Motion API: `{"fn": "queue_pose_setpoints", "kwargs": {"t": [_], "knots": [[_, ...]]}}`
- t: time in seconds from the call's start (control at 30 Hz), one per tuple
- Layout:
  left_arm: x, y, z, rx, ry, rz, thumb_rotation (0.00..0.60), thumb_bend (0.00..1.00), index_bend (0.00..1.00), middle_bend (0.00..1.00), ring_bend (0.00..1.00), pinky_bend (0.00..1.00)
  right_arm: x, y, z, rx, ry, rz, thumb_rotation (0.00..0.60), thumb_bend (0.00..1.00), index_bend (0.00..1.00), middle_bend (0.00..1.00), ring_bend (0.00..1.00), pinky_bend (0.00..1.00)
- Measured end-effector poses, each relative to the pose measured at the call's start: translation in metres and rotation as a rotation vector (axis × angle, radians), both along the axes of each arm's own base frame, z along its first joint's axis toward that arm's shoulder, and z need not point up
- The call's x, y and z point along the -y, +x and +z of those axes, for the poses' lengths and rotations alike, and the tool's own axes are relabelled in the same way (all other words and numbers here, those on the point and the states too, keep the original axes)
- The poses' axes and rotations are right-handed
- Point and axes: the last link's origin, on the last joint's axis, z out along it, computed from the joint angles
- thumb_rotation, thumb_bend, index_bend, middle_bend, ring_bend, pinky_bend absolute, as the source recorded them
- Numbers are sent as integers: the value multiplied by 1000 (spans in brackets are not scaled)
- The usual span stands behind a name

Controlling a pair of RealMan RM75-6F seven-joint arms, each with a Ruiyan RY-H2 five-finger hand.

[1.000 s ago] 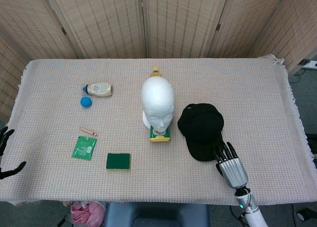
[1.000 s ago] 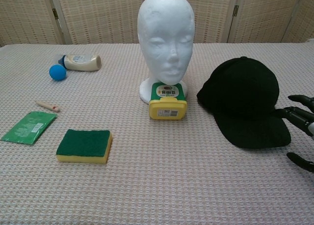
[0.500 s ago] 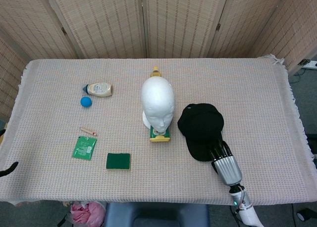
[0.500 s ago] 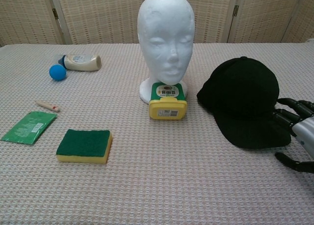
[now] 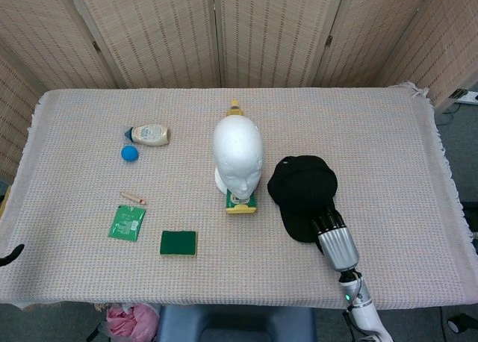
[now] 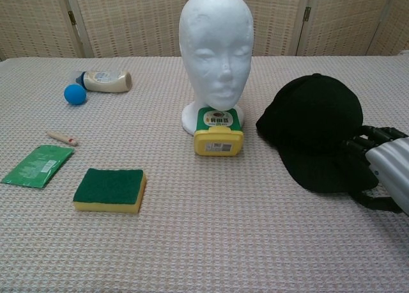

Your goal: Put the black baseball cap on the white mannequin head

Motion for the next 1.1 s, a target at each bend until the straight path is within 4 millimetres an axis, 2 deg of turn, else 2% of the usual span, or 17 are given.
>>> {"fn": "queue_pose_setpoints", "kwargs": {"t": [0.13,0.23,0.4,0.8,1.1], "knots": [[1,1,0,-2,4,-7,600,245,28,0,0,132,4,0,0,1,-11,-9,600,254,515,496,397,496],[2,1,0,-7,7,-8,600,245,28,0,0,131,8,-1,3,10,-28,-16,600,304,619,576,497,622],[3,1,0,-15,15,-10,600,245,28,0,0,132,19,2,14,55,-95,-12,600,380,698,635,584,744],[10,3,1,-36,38,-10,600,245,24,0,0,131,42,12,61,154,-340,66,600,471,791,704,671,845],[11,4,-1,-45,36,-7,600,245,24,0,0,132,60,35,98,77,-563,205,600,484,815,717,687,858]]}}
